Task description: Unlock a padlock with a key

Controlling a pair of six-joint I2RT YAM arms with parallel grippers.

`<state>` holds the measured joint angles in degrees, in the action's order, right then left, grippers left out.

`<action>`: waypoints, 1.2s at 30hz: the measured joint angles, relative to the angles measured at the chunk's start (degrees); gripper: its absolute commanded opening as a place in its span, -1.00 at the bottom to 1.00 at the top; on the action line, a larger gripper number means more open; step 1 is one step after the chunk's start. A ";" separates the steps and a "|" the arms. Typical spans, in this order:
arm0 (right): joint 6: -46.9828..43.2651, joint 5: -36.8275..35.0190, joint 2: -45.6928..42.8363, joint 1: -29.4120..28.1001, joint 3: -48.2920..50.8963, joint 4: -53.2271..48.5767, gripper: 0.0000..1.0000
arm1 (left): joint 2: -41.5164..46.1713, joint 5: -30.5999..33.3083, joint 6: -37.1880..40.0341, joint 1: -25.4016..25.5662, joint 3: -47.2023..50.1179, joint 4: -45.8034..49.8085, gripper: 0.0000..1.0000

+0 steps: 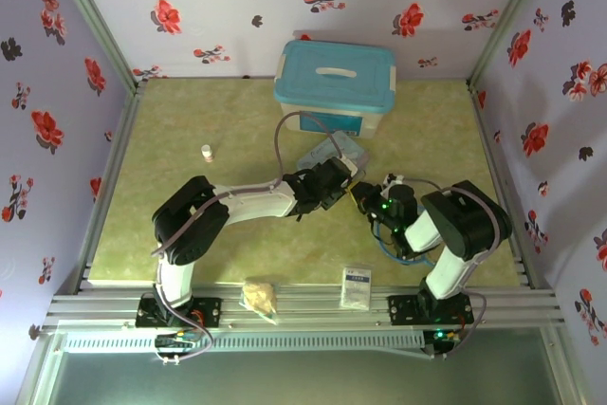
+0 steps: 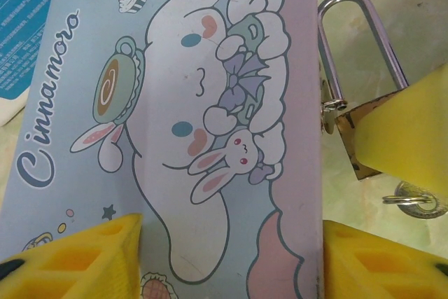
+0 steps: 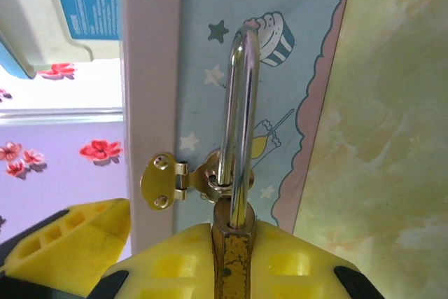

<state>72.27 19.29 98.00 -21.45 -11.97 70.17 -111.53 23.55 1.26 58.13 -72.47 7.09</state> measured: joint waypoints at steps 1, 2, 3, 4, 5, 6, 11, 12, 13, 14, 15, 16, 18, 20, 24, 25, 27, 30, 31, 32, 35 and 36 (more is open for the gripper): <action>-1.55 1.07 -0.15 0.48 -0.04 -0.74 -0.82 | 0.00 0.00 0.00 0.00 -0.04 0.04 0.08; -3.10 2.08 -0.17 0.87 -0.11 -1.33 -0.78 | 0.00 -0.04 0.00 0.00 -0.11 0.20 0.08; -4.44 2.69 -0.17 1.09 -0.17 -1.75 -0.82 | -0.02 -0.11 0.00 0.00 -0.15 0.35 0.08; -6.16 3.43 -0.04 1.33 -0.39 -2.38 -0.81 | -0.02 -0.17 0.02 0.00 -0.24 0.48 0.08; -7.72 4.02 0.37 1.60 -0.57 -2.58 -0.78 | -0.07 -0.17 0.02 0.00 -0.31 0.59 0.08; -8.85 4.50 1.03 1.81 -0.59 -2.29 -0.77 | -0.11 -0.17 0.02 0.00 -0.35 0.63 0.09; -11.50 6.86 9.20 3.34 0.63 8.59 -0.53 | -0.17 0.22 0.02 0.00 -0.52 0.87 0.09; -11.32 7.28 10.43 3.82 1.36 11.69 -0.54 | -0.37 1.20 -0.04 -0.37 -0.52 0.83 0.09; -10.73 7.52 11.85 4.39 2.21 15.23 -0.55 | -0.52 2.01 -0.20 -1.25 -0.57 0.72 0.09; -9.90 8.11 13.25 4.85 2.54 18.14 -0.60 | -0.57 2.64 -0.42 -2.23 -0.57 0.74 0.09; -9.29 8.55 14.03 4.98 2.56 19.65 -0.60 | -0.66 3.30 -0.63 -3.15 -0.57 0.81 0.09; -8.98 8.83 14.40 4.98 2.56 20.59 -0.60 | -0.61 3.50 -0.87 -4.11 -0.57 1.09 0.09; -8.90 8.35 13.68 5.16 3.04 20.61 -0.52 | -0.52 4.79 -1.25 -4.98 -0.50 1.29 0.09; -9.27 7.08 11.56 5.97 4.26 19.50 -0.49 | -0.50 5.84 -1.62 -5.53 -0.46 1.27 0.10; -9.22 6.95 7.72 6.60 3.10 12.41 -0.51 | -0.11 6.49 -1.77 -5.53 0.02 1.22 0.12; -9.22 7.34 7.06 6.56 1.92 9.73 -0.51 | 0.22 6.64 -1.75 -5.55 0.46 1.16 0.12; -9.64 7.43 6.05 6.56 -1.20 3.65 -0.46 | 1.14 6.95 -1.75 -5.55 1.60 1.07 0.16; -11.76 6.40 4.98 6.88 -6.84 -5.55 -0.39 | 2.89 6.75 -1.75 -5.95 2.99 1.81 0.22; -12.68 5.97 4.63 6.88 -8.83 -8.37 -0.40 | 3.45 6.40 -1.75 -6.12 3.26 2.51 0.24; -13.68 5.44 4.52 6.95 -11.19 -11.10 -0.39 | 4.00 5.99 -1.75 -6.36 3.32 3.50 0.27; -16.17 4.96 4.55 6.80 -17.05 -16.57 -0.38 | 4.94 4.44 -1.75 -6.99 3.08 6.27 0.32; -16.79 4.92 4.55 6.62 -18.43 -17.79 -0.35 | 5.09 3.87 -1.79 -7.17 2.82 7.08 0.35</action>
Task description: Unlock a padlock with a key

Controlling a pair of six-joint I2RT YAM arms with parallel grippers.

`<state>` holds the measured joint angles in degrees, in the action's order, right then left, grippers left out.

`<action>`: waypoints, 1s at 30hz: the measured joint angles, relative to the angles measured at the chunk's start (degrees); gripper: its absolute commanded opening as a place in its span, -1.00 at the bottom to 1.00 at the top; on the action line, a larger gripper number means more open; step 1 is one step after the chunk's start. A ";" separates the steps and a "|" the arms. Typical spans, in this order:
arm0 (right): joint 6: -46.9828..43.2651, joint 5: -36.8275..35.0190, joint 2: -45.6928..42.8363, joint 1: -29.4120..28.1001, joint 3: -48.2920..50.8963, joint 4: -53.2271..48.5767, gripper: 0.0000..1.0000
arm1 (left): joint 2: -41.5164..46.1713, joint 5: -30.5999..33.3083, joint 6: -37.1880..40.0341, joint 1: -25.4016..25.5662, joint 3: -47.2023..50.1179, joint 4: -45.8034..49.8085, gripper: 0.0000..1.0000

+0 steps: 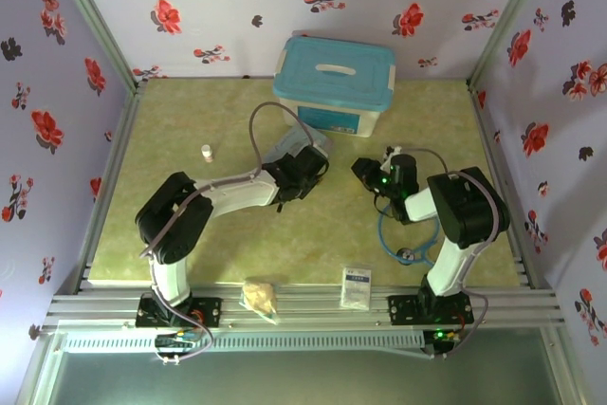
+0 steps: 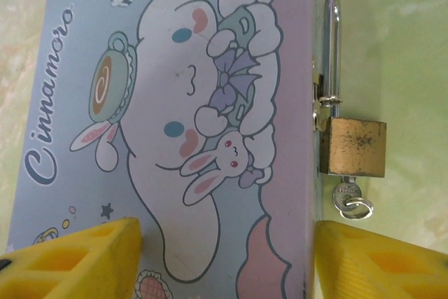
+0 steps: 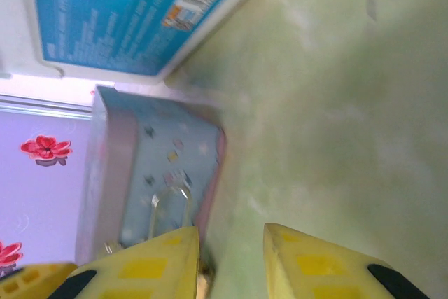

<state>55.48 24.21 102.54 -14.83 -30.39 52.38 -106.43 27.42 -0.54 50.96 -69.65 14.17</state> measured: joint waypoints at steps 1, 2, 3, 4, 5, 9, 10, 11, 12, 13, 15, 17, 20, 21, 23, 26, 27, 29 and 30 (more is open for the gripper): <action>-1.09 -0.04 -0.04 -0.33 -1.51 -1.60 -0.32 | 0.15 -0.79 0.00 -0.24 -0.35 0.90 0.37; -2.47 -0.46 -0.31 -0.92 -2.43 -3.23 -0.27 | 0.28 -1.64 -0.11 -0.50 -0.70 1.68 0.41; -3.85 -0.83 -0.79 -1.57 -2.69 -4.81 -0.24 | 0.35 -2.27 -0.26 -0.70 -1.01 2.32 0.45; -6.49 -1.99 -2.03 -2.86 -2.67 -7.93 -0.20 | 0.48 -3.06 -0.52 -0.94 -1.31 3.04 0.48; -9.60 -3.61 -3.65 -4.48 -2.67 -11.98 -0.18 | 0.72 -3.76 -0.87 -1.18 -1.51 3.63 0.50; -21.86 -11.02 -8.81 -11.61 -3.96 -25.88 -0.04 | 2.69 -7.96 -3.91 -3.08 -1.64 6.60 0.63; -25.42 -13.27 -9.18 -13.75 -4.98 -28.98 0.00 | 3.52 -9.29 -5.14 -3.98 -1.64 7.65 0.67; -28.85 -15.02 -9.18 -15.74 -5.92 -31.12 0.03 | 4.48 -10.58 -6.49 -4.98 -1.64 8.31 0.71; -31.56 -16.09 -9.14 -17.16 -6.51 -32.41 0.03 | 5.33 -11.78 -7.58 -5.84 -1.64 8.61 0.74; -34.36 -16.96 -9.09 -18.56 -7.15 -33.86 0.04 | 6.67 -13.25 -8.98 -7.10 -1.64 8.68 0.76; -38.34 -17.40 -8.46 -20.24 -8.26 -35.43 0.04 | 8.83 -16.02 -11.56 -9.64 -1.86 8.48 0.77; -41.38 -17.66 -7.10 -20.41 -9.33 -35.80 0.06 | 9.73 -18.69 -13.60 -12.57 -2.78 7.87 0.81; -44.65 -17.27 -4.61 -20.31 -10.36 -35.76 0.10 | 8.37 -21.40 -14.80 -16.79 -4.81 5.31 0.86; -45.44 -16.98 -4.00 -20.31 -10.49 -35.60 0.12 | 7.04 -22.32 -14.80 -17.99 -5.66 4.17 0.87; -46.73 -16.55 -3.82 -20.33 -10.67 -35.26 0.14 | 4.07 -24.13 -14.75 -19.41 -7.04 2.08 0.88; -48.52 -16.04 -2.73 -20.90 -10.69 -32.74 0.18 | -1.20 -27.04 -13.92 -20.09 -8.76 -0.46 0.88; -49.18 -16.06 -2.36 -21.22 -10.69 -32.02 0.19 | -2.80 -28.04 -13.70 -20.06 -9.16 -1.27 0.88; -50.47 -16.55 -1.88 -21.73 -10.69 -31.12 0.20 | -5.20 -29.88 -13.49 -20.06 -9.84 -2.08 0.87; -51.06 -16.70 -1.49 -21.86 -10.75 -30.58 0.20 | -6.21 -30.99 -13.46 -20.06 -10.29 -2.51 0.87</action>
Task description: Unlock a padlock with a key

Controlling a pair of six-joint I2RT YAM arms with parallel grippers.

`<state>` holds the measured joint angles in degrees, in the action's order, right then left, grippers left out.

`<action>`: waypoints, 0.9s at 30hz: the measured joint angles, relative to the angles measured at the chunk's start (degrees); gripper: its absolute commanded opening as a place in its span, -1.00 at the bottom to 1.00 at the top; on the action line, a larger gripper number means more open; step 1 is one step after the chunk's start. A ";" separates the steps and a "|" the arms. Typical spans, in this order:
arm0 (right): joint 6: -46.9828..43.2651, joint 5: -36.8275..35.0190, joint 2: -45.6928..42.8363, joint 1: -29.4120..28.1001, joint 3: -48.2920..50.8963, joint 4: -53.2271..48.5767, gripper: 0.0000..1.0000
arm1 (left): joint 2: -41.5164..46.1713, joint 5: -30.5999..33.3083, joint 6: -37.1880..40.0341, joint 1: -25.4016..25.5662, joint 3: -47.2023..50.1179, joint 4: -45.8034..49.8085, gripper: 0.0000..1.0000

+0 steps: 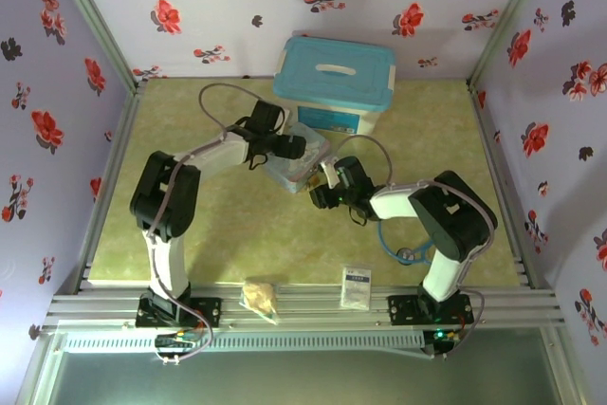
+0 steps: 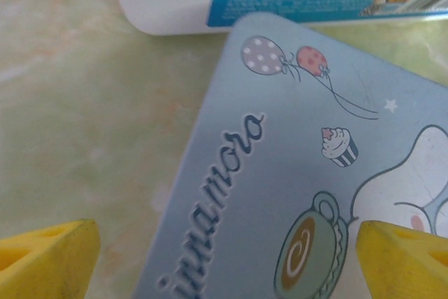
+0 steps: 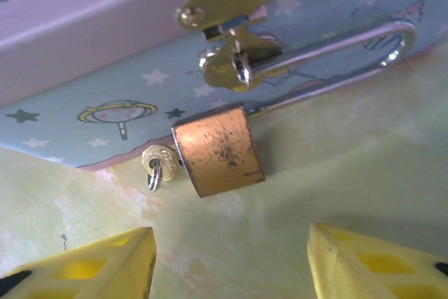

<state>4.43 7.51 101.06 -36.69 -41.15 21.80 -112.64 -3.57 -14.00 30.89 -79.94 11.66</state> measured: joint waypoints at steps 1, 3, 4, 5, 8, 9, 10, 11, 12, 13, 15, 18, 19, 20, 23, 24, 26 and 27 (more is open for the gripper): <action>-0.42 -0.26 0.46 -0.07 -0.09 0.55 0.20 | -0.66 -0.76 0.15 0.00 -0.76 -0.39 0.87; -1.07 -0.28 1.38 -0.09 -0.85 0.90 0.21 | -1.55 -1.42 0.87 -0.07 -2.43 -0.85 0.84; -1.31 -0.26 1.99 -0.20 -1.51 1.16 0.21 | -1.97 -1.66 1.09 -0.07 -3.06 -1.25 0.83; -1.49 -0.31 2.62 -0.35 -2.10 1.44 0.21 | -2.36 -1.86 1.29 -0.07 -3.39 -1.75 0.82; -1.95 -0.92 4.39 -0.98 -3.58 2.75 0.21 | -3.72 -2.89 2.03 -0.07 -3.65 -2.71 0.75; -1.97 -1.33 4.76 -1.25 -3.69 3.45 0.20 | -4.09 -3.67 2.14 -0.07 -3.65 -3.30 0.74; -2.05 -1.84 5.01 -1.49 -3.69 3.91 0.19 | -4.09 -4.02 2.29 -0.07 -3.65 -3.65 0.72; -2.14 -2.32 5.18 -1.64 -3.69 4.20 0.18 | -4.09 -4.20 2.36 -0.13 -3.63 -3.85 0.70; -2.23 -3.15 5.53 -1.92 -3.82 4.59 0.16 | -4.13 -4.59 2.43 -0.13 -3.56 -4.15 0.67; -2.32 -4.09 5.95 -2.19 -4.11 4.90 0.13 | -4.22 -5.03 2.51 -0.15 -3.41 -4.42 0.65; -2.21 -6.08 6.78 -2.73 -4.96 4.96 0.07 | -4.31 -5.60 2.80 -0.28 -3.15 -5.20 0.63; -0.79 -9.20 7.39 -3.30 -5.46 5.42 0.03 | -4.33 -6.19 3.67 -0.83 -2.10 -7.54 0.59; -0.09 -9.97 7.43 -3.48 -5.46 5.70 0.01 | -4.33 -6.38 3.87 -0.96 -1.79 -8.20 0.58; 0.63 -10.58 7.48 -3.58 -5.42 6.01 0.00 | -4.33 -6.56 4.07 -1.03 -1.49 -8.76 0.58; 2.45 -11.72 7.48 -3.69 -4.48 7.85 -0.01 | -4.33 -6.69 4.57 -1.07 -1.09 -9.79 0.57; 3.17 -11.82 7.48 -3.61 -4.17 8.39 -0.01 | -4.33 -6.75 4.81 -1.07 -1.07 -9.88 0.57; 4.59 -11.67 7.48 -3.04 -3.34 9.97 -0.01 | -4.42 -7.04 5.44 -1.07 -1.01 -10.25 0.57; 5.22 -11.32 7.48 -2.67 -2.91 10.78 -0.01 | -4.42 -7.17 5.64 -1.05 -0.98 -10.38 0.57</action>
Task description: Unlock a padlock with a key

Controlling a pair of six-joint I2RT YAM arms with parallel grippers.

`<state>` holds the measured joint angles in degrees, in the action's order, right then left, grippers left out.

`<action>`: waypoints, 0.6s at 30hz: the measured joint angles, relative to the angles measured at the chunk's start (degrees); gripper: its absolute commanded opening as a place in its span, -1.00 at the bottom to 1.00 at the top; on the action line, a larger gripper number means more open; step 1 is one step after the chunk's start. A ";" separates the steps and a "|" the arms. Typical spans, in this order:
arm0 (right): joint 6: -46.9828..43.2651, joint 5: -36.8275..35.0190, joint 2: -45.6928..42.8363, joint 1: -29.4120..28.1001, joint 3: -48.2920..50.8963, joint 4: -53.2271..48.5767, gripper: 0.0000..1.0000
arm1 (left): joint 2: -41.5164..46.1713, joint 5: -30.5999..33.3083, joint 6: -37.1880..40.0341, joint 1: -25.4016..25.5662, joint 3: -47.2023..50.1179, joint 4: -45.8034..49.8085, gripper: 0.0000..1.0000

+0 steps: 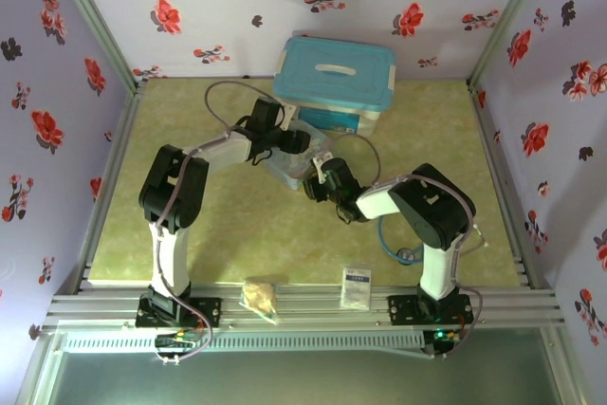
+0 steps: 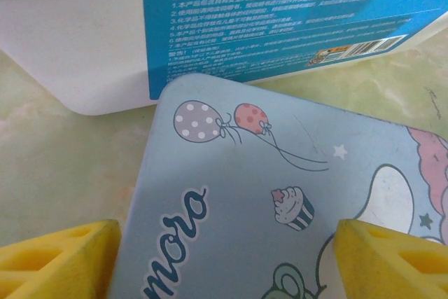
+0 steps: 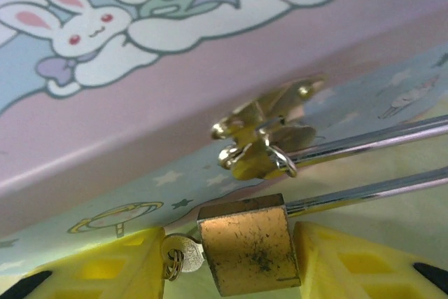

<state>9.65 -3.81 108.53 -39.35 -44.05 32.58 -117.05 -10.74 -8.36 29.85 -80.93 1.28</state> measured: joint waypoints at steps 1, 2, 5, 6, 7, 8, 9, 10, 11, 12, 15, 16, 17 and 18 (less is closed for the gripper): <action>0.85 0.74 0.00 0.50 0.55 1.03 -0.02 | 0.00 -0.09 0.24 0.04 0.00 -0.04 0.56; 1.84 1.60 -0.04 1.09 1.20 2.36 -0.03 | 0.00 -0.17 0.48 0.07 0.00 -0.07 0.56; 5.92 3.10 -0.33 3.54 3.93 7.19 -0.05 | 0.00 -0.50 1.07 0.15 0.11 -0.22 0.55; 7.04 3.41 -0.44 4.68 4.74 8.61 -0.05 | 0.00 -0.57 1.27 0.15 0.11 -0.22 0.55; 8.11 3.45 -0.63 5.95 5.68 9.94 -0.05 | 0.00 -0.70 1.36 0.15 0.13 -0.22 0.54; 9.09 3.37 -0.92 7.06 6.47 10.91 -0.05 | 0.00 -0.79 1.49 0.15 0.20 -0.26 0.54; 9.62 3.34 -1.25 7.72 6.97 11.23 -0.04 | 0.00 -0.87 1.55 0.15 0.22 -0.31 0.53; 10.12 3.10 -1.68 8.20 7.39 11.26 -0.05 | 0.00 -0.90 1.68 0.15 0.22 -0.31 0.53; 10.51 2.64 -2.14 8.52 7.72 10.86 -0.05 | 0.00 -0.90 1.73 0.15 0.22 -0.31 0.53; 10.62 2.12 -2.56 8.70 7.76 10.03 -0.05 | 0.00 -0.92 1.77 0.15 0.33 -0.46 0.53; 10.95 0.87 -3.82 9.16 7.76 7.10 -0.05 | 0.00 -0.96 1.90 0.15 0.44 -0.74 0.54; 10.97 0.59 -4.48 9.35 7.74 5.68 -0.04 | 0.00 -0.96 1.90 0.15 0.44 -0.74 0.55; 10.97 0.33 -5.42 9.38 7.69 3.61 -0.03 | 0.00 -1.01 1.86 0.13 0.44 -0.74 0.58; 10.99 0.09 -6.45 9.40 7.65 1.46 -0.02 | 0.02 -1.05 1.64 0.11 0.44 -0.74 0.60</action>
<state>20.64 -3.73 102.08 -29.95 -36.40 34.04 -117.03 -11.79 -6.72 29.95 -80.49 0.54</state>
